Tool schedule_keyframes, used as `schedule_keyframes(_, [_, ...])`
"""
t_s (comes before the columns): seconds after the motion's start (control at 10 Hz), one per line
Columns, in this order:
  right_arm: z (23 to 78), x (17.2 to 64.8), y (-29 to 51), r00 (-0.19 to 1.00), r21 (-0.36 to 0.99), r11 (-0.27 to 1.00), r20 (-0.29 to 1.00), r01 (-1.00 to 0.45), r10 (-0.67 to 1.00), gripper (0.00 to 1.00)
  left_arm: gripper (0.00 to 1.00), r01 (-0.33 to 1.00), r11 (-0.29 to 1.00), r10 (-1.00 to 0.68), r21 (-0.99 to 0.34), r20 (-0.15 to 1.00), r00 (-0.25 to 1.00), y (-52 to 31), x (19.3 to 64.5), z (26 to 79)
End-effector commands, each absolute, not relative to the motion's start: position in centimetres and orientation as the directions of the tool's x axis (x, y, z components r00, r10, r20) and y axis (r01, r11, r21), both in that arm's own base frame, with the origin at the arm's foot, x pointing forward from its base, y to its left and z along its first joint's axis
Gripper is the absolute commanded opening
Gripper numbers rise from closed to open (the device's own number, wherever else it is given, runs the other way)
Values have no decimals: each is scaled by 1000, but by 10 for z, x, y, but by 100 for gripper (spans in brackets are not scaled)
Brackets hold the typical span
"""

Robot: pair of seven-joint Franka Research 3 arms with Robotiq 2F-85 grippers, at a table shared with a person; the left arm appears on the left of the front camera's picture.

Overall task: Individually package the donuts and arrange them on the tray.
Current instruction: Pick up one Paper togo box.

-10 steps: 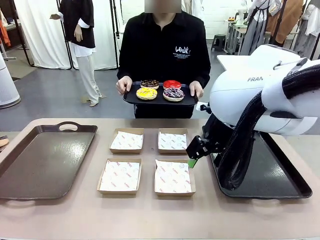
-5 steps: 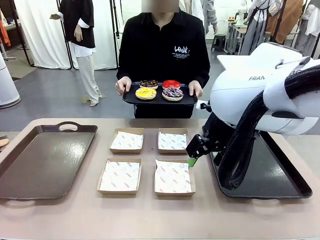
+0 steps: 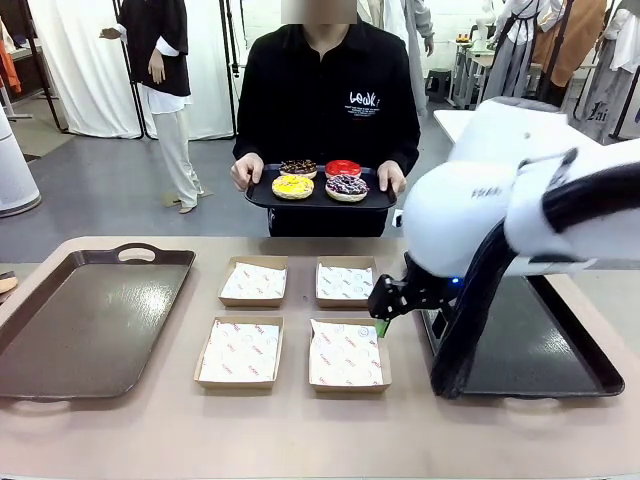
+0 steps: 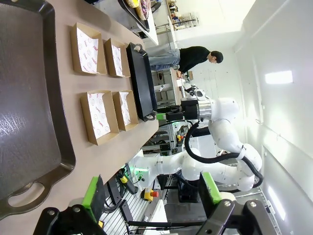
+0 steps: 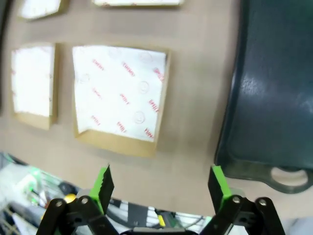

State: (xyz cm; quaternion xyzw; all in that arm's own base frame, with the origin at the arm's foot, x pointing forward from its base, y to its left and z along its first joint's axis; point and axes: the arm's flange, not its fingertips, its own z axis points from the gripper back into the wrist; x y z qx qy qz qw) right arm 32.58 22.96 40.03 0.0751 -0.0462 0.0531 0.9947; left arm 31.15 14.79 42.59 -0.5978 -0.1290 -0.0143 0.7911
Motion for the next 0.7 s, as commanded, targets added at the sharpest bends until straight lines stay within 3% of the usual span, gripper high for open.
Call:
schedule_keyframes(0.0, [381, 346, 263, 996, 25, 998, 65, 62, -64, 100, 100, 192, 274, 131, -942, 234, 963, 150, 311, 427])
schedule_keyframes(0.6, [330, 361, 288, 996, -22, 998, 77, 55, -53, 100, 100, 192, 274, 131, -942, 234, 963, 150, 311, 427])
